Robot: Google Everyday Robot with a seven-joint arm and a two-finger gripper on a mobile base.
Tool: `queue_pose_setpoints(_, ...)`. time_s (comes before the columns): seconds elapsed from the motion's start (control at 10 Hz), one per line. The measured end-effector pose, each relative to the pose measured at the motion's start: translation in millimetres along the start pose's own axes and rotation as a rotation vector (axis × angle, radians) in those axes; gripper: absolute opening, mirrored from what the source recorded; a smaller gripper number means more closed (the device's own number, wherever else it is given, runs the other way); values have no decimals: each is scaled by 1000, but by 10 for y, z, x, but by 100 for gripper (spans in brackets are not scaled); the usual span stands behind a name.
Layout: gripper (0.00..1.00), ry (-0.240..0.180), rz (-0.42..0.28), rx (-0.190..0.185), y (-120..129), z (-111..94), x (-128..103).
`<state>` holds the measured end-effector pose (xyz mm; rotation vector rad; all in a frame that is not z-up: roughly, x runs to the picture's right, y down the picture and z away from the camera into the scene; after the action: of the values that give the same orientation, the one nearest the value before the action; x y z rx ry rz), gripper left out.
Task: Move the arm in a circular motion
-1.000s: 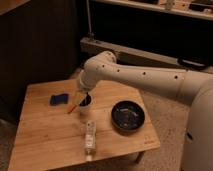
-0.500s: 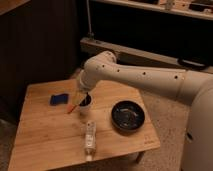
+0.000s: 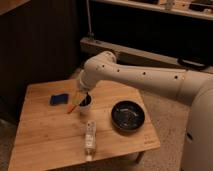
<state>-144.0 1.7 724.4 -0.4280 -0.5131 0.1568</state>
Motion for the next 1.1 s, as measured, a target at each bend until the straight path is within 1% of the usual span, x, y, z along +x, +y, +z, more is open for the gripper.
queue_pose_setpoints(0.7,80,1,-3,2,2,-5,-1)
queue_pose_setpoints(0.8,80,9,-13,2,-3,-24,-14)
queue_pose_setpoints(1.0,80,28,-137,-11,-52,-18,-238)
queue_pose_setpoints(1.1,80,34,-202,-18,-100,3,-402)
